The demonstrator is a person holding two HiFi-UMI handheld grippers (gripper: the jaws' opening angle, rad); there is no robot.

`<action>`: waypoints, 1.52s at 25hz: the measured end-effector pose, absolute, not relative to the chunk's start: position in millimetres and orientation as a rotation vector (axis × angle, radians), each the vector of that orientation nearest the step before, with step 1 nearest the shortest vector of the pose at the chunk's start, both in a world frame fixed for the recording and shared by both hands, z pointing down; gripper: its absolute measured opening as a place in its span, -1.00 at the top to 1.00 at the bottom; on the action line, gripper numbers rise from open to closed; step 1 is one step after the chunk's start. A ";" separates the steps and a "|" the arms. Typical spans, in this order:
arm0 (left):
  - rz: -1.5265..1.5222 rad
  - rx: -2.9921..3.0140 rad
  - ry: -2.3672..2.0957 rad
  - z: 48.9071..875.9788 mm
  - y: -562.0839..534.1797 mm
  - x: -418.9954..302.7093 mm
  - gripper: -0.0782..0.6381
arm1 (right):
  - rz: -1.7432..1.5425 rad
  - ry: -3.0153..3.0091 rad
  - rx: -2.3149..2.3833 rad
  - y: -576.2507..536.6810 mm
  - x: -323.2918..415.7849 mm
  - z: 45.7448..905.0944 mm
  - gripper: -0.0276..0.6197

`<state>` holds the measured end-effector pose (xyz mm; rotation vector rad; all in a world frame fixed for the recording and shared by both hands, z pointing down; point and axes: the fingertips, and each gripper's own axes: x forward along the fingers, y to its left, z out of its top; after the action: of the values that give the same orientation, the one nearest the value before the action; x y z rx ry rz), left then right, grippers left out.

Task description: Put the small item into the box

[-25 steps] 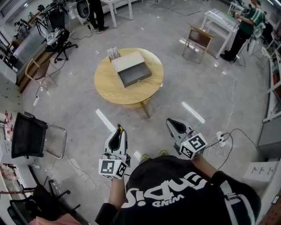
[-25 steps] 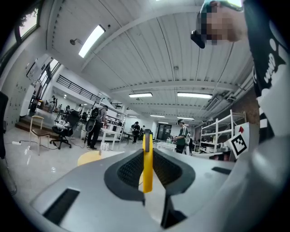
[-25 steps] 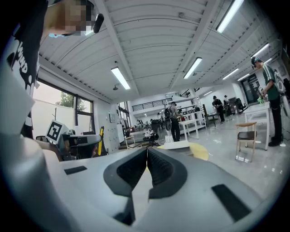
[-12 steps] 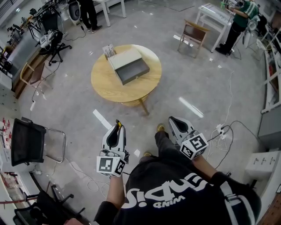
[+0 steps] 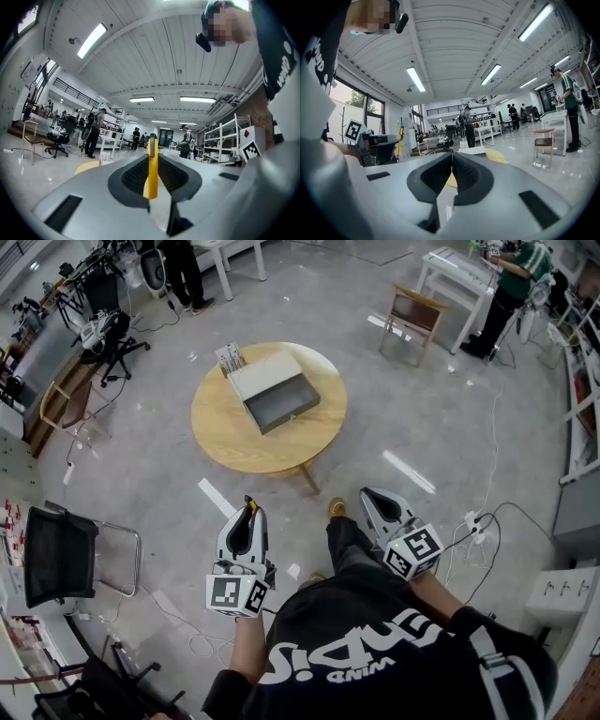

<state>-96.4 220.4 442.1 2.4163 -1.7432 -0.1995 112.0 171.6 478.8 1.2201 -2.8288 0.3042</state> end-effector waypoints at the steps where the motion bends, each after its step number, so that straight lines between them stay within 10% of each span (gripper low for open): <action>1: -0.202 2.413 -1.747 442.1 213.9 -97.3 0.60 | 0.305 -2.829 1.216 165.0 110.8 480.0 0.90; 38: -0.233 2.268 -1.960 416.0 -46.9 -131.5 0.60 | 0.314 -2.889 0.930 -119.4 68.7 463.5 0.90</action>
<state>-131.5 -46.9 416.0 2.2682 -1.9599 -0.2329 68.7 -119.4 463.5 0.9296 -2.8891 0.3135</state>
